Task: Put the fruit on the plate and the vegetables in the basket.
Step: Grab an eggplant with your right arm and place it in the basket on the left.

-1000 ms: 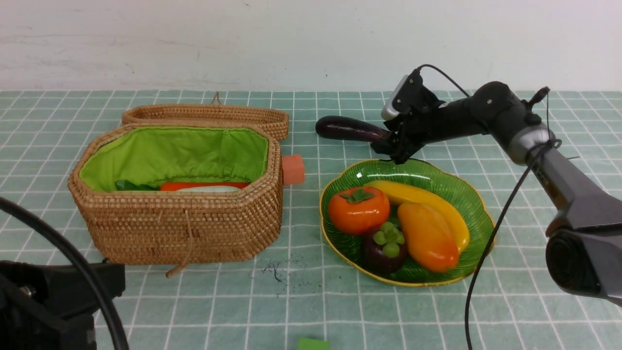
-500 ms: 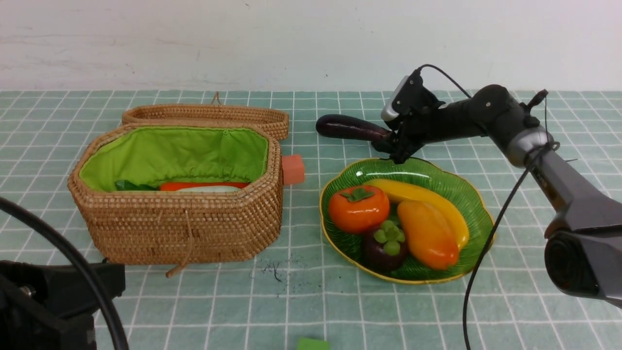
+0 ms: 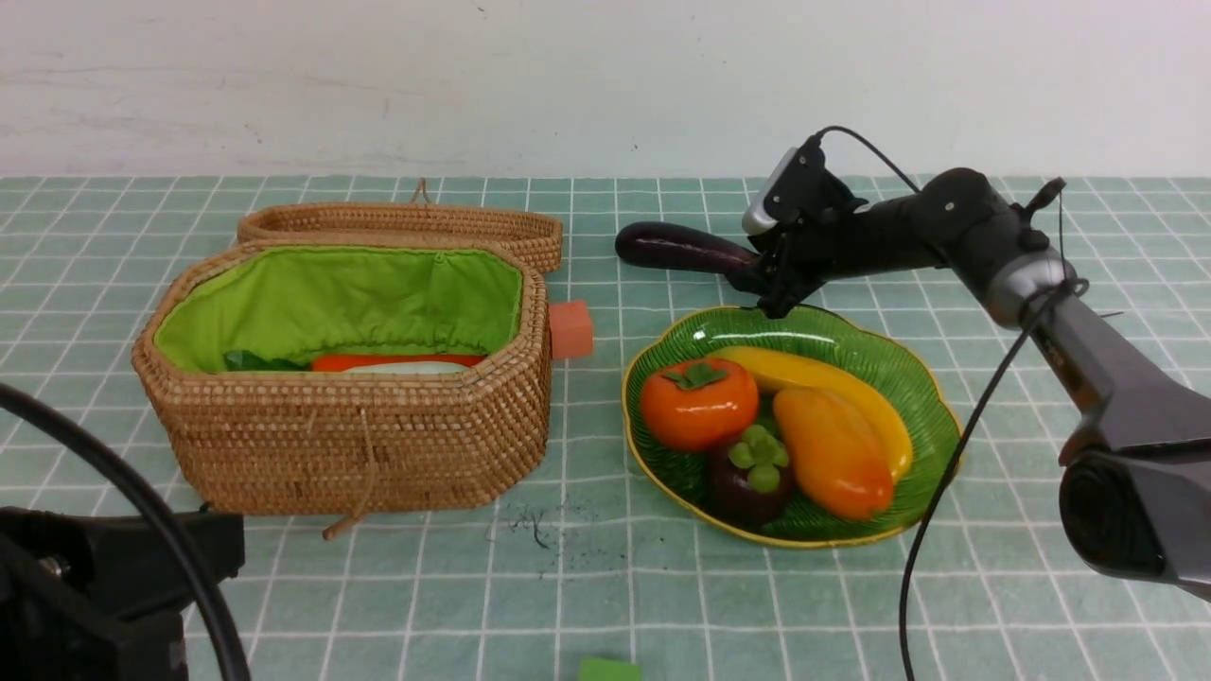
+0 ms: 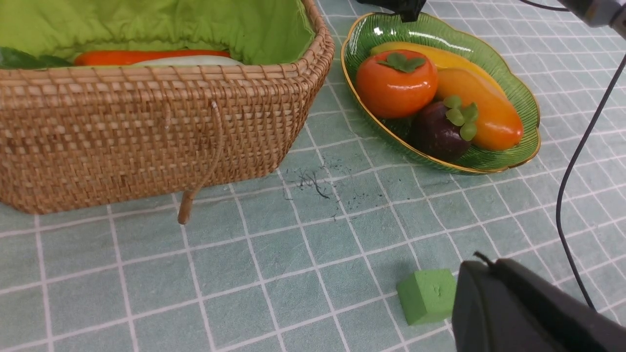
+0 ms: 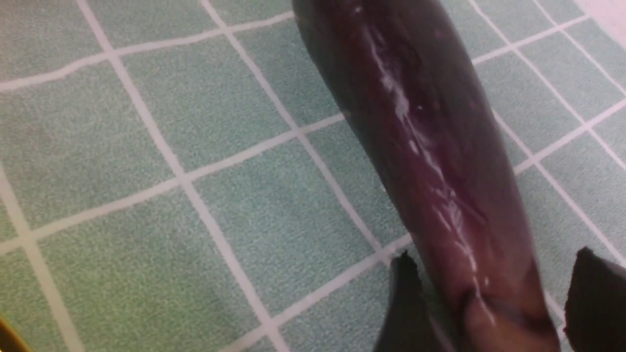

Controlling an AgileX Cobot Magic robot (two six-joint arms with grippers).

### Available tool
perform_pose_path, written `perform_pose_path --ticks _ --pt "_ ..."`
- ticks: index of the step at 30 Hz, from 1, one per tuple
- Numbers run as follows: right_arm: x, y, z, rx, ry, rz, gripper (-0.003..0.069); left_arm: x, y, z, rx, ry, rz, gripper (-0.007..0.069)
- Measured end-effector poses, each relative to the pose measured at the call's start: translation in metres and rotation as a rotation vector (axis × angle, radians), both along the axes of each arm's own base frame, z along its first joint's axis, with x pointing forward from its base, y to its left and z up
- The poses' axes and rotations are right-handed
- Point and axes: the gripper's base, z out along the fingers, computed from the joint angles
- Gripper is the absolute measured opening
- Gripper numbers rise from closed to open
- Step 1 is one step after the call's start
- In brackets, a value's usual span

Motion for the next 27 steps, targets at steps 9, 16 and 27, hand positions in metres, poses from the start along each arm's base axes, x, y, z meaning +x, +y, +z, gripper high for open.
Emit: perform_pose_path --ticks 9,16,27 --pt "-0.0009 -0.0003 -0.0019 0.013 0.025 -0.007 0.0433 0.0 0.0 0.0 -0.001 0.0 0.0 -0.0013" --pt "-0.0021 0.0003 -0.0005 0.014 0.042 -0.007 0.0298 0.0 0.0 0.0 -0.001 0.0 0.0 -0.0013" --pt "-0.0015 -0.0018 0.0023 -0.019 0.026 -0.014 0.0255 -0.0004 -0.0007 0.0 -0.015 0.009 -0.001 -0.0013"
